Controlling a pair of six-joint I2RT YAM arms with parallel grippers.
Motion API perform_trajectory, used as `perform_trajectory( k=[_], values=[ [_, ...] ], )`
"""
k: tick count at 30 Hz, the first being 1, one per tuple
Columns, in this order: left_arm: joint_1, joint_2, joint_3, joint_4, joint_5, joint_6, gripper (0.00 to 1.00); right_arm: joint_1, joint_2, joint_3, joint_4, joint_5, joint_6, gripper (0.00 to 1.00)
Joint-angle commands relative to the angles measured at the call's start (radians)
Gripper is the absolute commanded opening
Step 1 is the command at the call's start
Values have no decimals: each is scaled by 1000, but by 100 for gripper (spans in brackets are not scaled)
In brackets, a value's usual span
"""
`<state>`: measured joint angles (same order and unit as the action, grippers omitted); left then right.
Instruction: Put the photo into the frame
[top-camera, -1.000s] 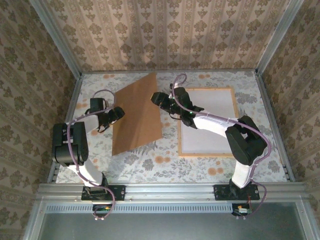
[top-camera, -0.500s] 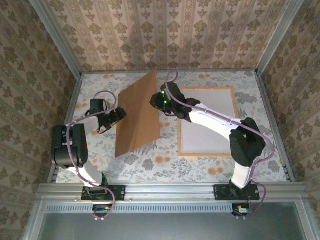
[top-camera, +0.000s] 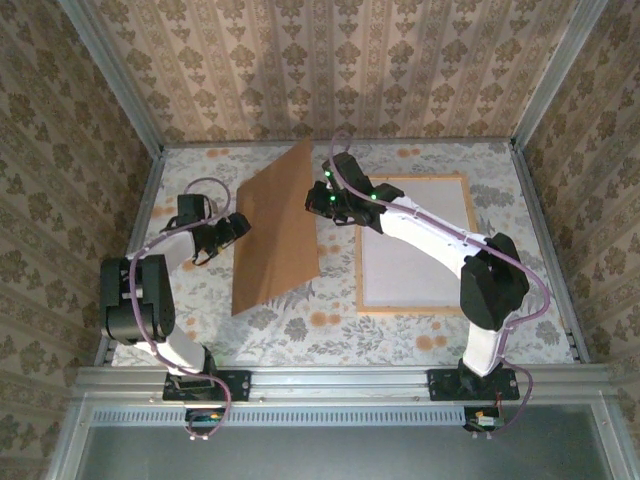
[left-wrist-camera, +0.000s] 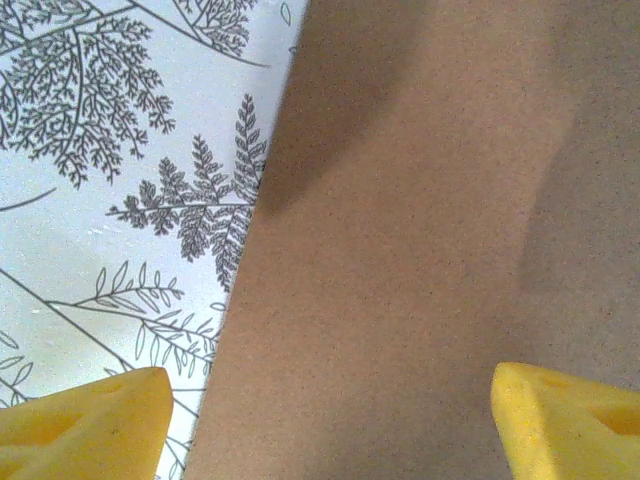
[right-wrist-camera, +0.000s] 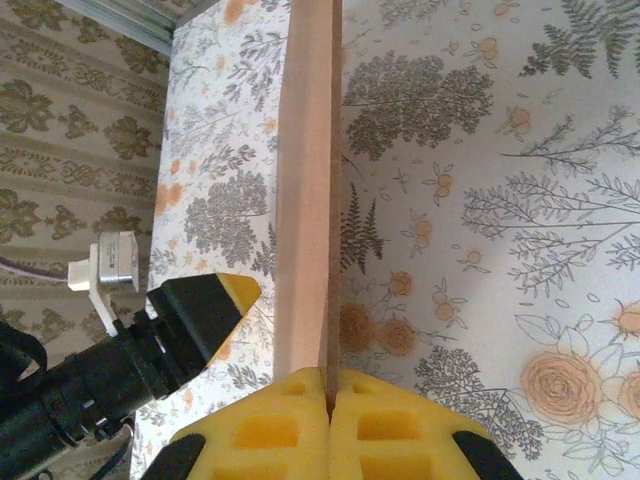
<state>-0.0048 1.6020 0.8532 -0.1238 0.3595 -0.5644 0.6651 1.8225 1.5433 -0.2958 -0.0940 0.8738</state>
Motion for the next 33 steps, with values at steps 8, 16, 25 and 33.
perform_trajectory(
  k=[8, 16, 25, 33],
  values=[
    [18, 33, -43, 50, 4, -3, 84, -1, 41, 12, 10, -119, -5, 8],
    [26, 55, -64, 42, -40, 1, 84, 3, 50, 18, 16, -116, 2, 5],
    [29, 103, -78, 80, 14, -26, 84, 10, 95, 50, 28, -167, -5, 18],
    [31, 102, -77, 84, 25, -22, 84, 25, 162, 136, -10, -263, -19, 21]
  ],
)
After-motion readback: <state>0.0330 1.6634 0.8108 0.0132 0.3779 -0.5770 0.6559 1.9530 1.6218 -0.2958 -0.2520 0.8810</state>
